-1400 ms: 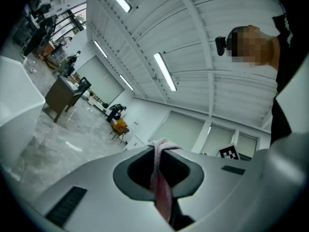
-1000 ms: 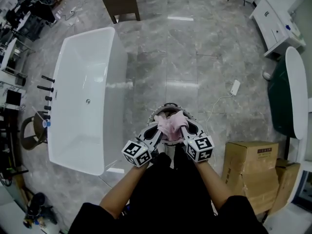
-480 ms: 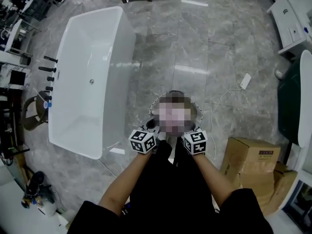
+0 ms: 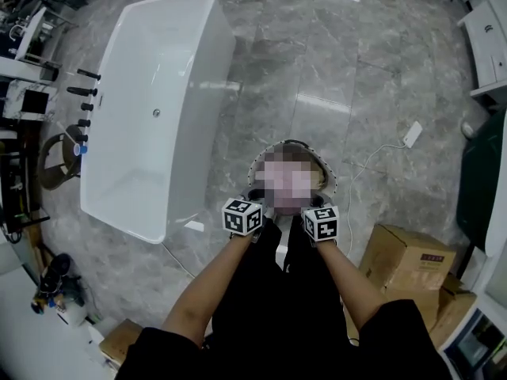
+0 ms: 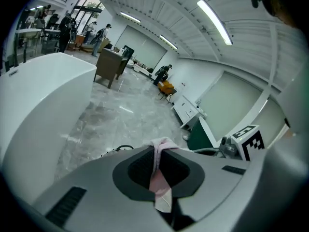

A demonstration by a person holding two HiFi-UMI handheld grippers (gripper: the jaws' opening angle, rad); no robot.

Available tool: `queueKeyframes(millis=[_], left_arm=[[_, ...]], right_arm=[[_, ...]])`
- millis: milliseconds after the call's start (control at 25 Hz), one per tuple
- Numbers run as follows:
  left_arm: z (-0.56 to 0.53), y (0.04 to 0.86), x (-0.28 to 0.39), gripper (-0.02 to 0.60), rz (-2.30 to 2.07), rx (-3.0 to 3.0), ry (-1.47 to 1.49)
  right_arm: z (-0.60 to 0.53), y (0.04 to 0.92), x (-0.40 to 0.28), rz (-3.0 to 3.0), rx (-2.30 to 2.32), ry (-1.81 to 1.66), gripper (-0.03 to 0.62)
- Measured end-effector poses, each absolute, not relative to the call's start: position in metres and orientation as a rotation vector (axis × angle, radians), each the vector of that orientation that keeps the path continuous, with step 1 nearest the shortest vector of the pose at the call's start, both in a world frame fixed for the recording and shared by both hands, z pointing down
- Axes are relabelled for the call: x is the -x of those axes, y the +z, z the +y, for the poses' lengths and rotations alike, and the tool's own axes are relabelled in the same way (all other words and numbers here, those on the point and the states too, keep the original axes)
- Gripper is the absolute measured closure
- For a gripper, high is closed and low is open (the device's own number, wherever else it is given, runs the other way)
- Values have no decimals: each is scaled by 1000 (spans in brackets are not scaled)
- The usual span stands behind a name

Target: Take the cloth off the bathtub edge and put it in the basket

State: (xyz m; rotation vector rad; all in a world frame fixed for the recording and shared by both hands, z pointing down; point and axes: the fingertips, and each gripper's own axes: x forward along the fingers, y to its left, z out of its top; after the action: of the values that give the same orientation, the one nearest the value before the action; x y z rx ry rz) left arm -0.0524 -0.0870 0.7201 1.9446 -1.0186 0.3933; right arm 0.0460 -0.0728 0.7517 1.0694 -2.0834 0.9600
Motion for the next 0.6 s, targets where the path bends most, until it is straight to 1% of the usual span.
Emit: queueKeyframes(millis=[200,600], left_arm=[[-90,739,53,554,-1043,-1964,484],[-103,762,64,552,-1049,-1928,503]], right_arm=[[-73,773,-47,-2048,-982,960,548],[-86,794,-59,-1982,-994,965,548]])
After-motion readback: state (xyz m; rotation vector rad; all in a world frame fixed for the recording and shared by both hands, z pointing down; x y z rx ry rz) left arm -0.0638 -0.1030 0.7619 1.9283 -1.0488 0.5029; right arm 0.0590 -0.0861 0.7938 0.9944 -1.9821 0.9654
